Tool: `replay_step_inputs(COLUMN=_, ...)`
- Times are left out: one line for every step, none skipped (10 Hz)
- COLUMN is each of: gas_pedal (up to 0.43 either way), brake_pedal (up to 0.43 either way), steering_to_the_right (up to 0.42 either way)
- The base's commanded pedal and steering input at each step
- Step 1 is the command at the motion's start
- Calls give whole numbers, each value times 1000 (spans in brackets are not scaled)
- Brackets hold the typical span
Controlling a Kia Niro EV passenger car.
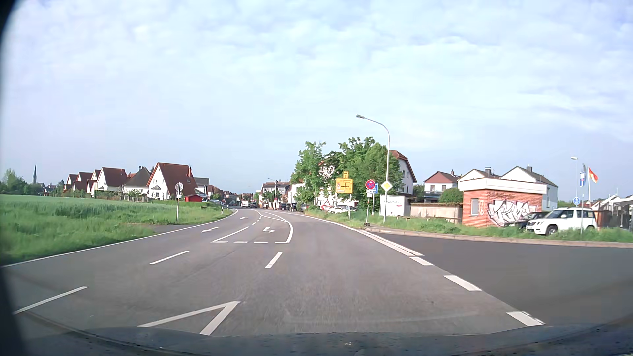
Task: Follow the waypoints while adhering to traffic rules and regulations
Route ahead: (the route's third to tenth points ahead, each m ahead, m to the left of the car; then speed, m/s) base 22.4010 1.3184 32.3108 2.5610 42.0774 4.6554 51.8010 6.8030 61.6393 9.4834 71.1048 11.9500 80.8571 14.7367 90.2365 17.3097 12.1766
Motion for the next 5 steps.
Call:
replay_step_inputs(gas_pedal=110, brake_pedal=0, steering_to_the_right=-25)
replay_step_inputs(gas_pedal=110, brake_pedal=0, steering_to_the_right=-26)
replay_step_inputs(gas_pedal=110, brake_pedal=0, steering_to_the_right=-26)
replay_step_inputs(gas_pedal=110, brake_pedal=0, steering_to_the_right=-26)
replay_step_inputs(gas_pedal=110, brake_pedal=0, steering_to_the_right=-26)
